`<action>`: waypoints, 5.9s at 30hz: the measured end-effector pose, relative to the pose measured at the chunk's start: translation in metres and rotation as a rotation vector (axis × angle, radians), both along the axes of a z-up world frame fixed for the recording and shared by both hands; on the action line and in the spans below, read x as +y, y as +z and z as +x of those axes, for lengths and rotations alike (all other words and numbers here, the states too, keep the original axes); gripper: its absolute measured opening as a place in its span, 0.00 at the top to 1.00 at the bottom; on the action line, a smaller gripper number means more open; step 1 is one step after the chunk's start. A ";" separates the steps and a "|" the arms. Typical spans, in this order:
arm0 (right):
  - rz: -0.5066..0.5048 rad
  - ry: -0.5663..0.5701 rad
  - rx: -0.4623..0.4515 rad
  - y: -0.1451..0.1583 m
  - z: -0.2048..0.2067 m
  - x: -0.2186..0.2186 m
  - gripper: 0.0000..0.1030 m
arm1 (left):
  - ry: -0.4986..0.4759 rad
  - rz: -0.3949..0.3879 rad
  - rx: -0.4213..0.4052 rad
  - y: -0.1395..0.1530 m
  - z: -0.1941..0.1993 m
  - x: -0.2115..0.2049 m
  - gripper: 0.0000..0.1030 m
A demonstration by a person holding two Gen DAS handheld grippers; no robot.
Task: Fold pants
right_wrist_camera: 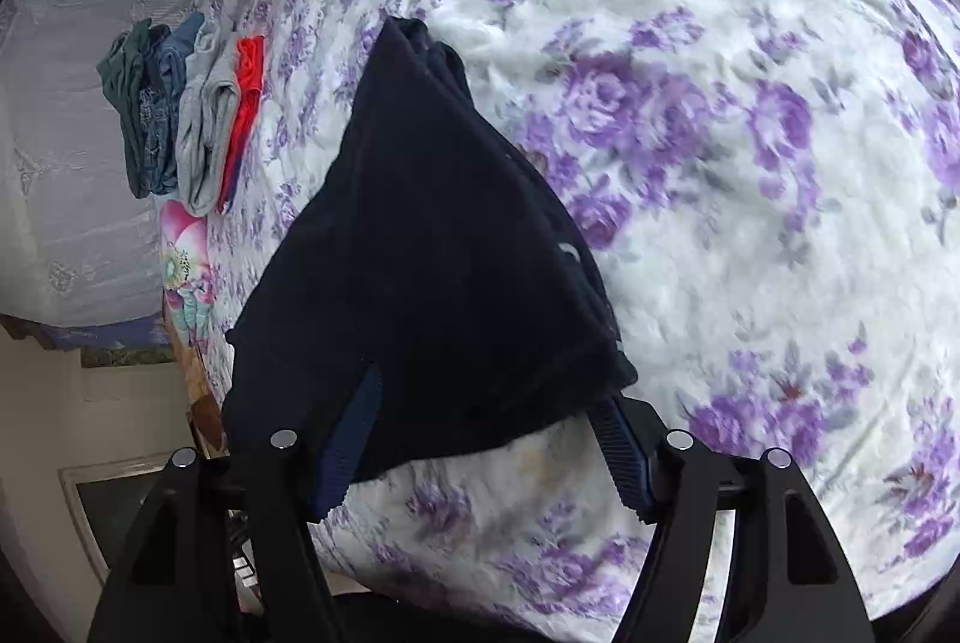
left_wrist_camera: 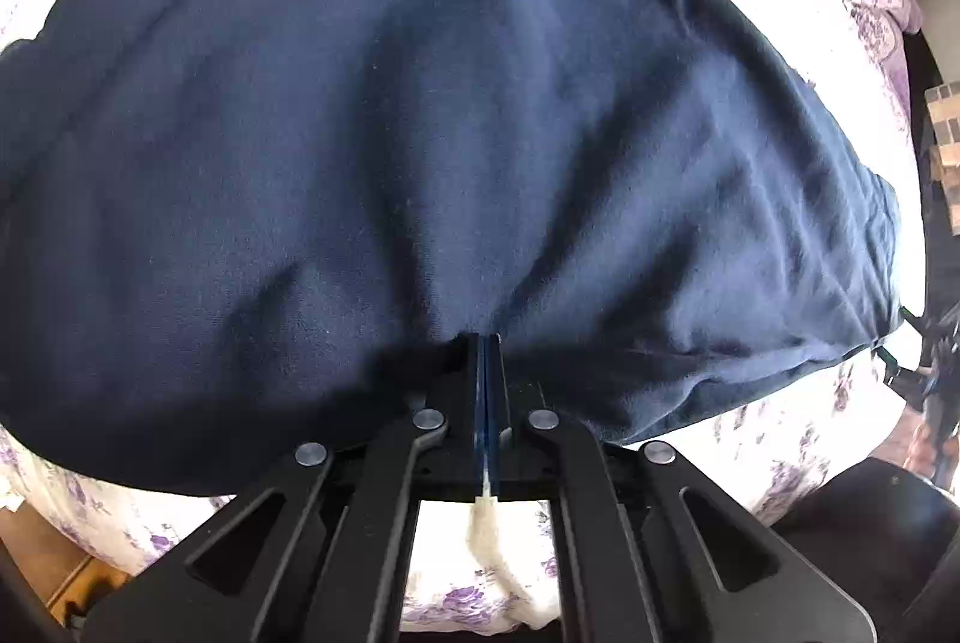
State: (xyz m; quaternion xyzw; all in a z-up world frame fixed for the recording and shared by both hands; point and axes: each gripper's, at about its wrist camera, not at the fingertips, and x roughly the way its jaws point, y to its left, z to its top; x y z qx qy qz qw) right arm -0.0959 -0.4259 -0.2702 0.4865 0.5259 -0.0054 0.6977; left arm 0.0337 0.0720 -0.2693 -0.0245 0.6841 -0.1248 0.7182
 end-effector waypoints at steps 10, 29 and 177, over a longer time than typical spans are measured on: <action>-0.086 0.012 0.012 0.005 0.040 -0.004 0.67 | 0.019 -0.009 0.016 -0.002 0.003 -0.008 0.98; -0.183 0.042 0.009 0.043 0.008 0.005 0.81 | -0.386 -0.218 -0.025 0.030 0.031 -0.255 0.99; -0.496 0.790 -0.199 0.142 0.209 0.285 0.89 | 0.029 -0.187 -0.622 0.176 0.007 0.073 0.86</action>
